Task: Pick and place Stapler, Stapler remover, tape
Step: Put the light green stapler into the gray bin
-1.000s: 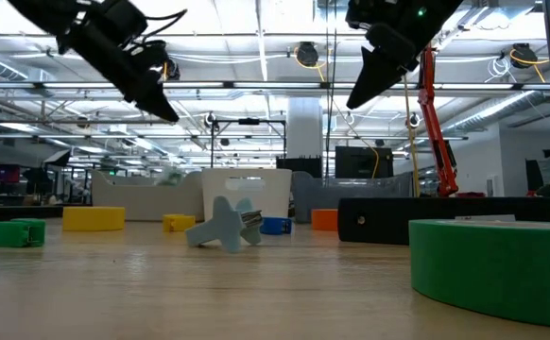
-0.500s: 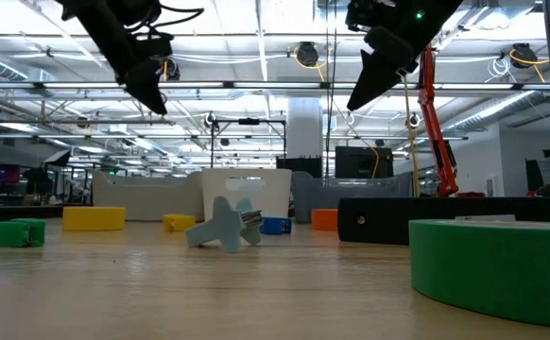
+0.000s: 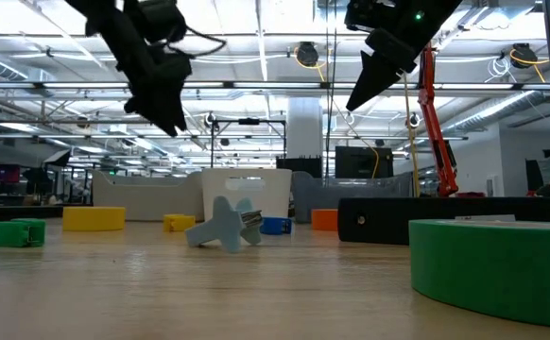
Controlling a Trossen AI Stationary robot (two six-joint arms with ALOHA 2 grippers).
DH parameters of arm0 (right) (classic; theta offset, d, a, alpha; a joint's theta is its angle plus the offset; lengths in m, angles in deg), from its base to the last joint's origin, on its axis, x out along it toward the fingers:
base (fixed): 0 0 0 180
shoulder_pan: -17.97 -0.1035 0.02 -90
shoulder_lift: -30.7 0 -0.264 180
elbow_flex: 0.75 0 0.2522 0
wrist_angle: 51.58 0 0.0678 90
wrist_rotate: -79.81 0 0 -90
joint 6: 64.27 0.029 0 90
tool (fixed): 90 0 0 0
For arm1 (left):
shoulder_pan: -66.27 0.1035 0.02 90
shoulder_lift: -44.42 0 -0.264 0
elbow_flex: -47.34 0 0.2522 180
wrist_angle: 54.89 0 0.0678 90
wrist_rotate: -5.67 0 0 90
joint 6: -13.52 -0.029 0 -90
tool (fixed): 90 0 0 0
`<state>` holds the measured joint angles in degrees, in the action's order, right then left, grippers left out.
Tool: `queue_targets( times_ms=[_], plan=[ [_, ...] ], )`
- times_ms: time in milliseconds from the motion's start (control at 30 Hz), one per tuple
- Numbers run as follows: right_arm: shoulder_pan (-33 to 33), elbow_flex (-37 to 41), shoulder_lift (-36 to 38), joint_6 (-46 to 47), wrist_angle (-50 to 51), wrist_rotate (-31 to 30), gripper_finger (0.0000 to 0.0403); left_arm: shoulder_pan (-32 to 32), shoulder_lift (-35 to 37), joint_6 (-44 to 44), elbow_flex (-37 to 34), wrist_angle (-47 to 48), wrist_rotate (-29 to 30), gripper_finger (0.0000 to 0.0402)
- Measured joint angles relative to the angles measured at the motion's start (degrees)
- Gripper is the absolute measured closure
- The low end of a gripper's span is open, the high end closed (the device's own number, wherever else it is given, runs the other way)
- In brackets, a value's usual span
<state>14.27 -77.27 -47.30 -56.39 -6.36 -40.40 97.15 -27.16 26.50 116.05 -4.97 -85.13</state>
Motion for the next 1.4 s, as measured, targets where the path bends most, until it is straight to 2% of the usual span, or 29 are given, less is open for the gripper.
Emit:
queue_targets(
  times_ms=[167, 467, 1300, 1400],
  plan=[
    [0.0, 0.0, 0.0, 0.0, 0.0, 0.0, 0.0193, 1.6, -4.6, 7.3, 0.0, -0.4, -3.9, 0.0215],
    [0.0, 0.0, 0.0, 0.0, 0.0, 0.0, 0.0193, 4.6, -10.6, 13.2, 0.0, -4.3, -3.7, 0.0215],
    [0.0, 0.0, 0.0, 0.0, 0.4, 0.0, 0.0193, 6.2, -11.1, 9.5, 0.0, -5.2, -3.8, 0.0215],
    [0.0, 0.0, 0.0, 0.0, 0.3, 0.0, 0.0193, 6.2, -11.1, 8.3, 0.0, -5.7, -3.7, 0.0201]
  ],
)
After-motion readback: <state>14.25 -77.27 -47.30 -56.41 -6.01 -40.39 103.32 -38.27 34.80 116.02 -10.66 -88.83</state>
